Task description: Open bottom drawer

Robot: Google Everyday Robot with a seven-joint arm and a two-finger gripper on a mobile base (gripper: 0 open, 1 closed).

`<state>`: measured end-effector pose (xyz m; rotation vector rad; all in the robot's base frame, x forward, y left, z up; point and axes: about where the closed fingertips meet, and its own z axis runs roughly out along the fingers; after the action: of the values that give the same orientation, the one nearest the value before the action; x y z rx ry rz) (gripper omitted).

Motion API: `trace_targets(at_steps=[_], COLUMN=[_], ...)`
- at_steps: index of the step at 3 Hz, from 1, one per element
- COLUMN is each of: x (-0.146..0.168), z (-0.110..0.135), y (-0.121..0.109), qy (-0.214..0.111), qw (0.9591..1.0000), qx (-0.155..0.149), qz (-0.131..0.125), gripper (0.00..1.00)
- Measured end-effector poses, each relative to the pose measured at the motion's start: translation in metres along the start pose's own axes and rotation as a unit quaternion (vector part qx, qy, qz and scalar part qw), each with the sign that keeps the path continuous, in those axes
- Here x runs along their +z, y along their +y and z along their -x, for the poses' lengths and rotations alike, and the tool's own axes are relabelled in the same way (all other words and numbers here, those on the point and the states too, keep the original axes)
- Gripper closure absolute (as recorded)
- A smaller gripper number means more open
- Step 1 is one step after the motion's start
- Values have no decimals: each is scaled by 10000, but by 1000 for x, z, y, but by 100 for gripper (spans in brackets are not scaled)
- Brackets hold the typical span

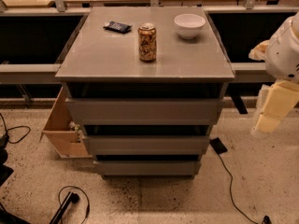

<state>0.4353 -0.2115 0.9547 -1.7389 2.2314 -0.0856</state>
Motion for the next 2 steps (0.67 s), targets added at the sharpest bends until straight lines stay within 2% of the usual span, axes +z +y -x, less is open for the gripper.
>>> trace_targets(at_steps=[1, 2], x=[65, 143], z=[-27, -56], y=[18, 38], qy=[208, 483], qw=[9992, 9975], qx=[340, 514], qz=[-44, 100], gripper=[0, 0])
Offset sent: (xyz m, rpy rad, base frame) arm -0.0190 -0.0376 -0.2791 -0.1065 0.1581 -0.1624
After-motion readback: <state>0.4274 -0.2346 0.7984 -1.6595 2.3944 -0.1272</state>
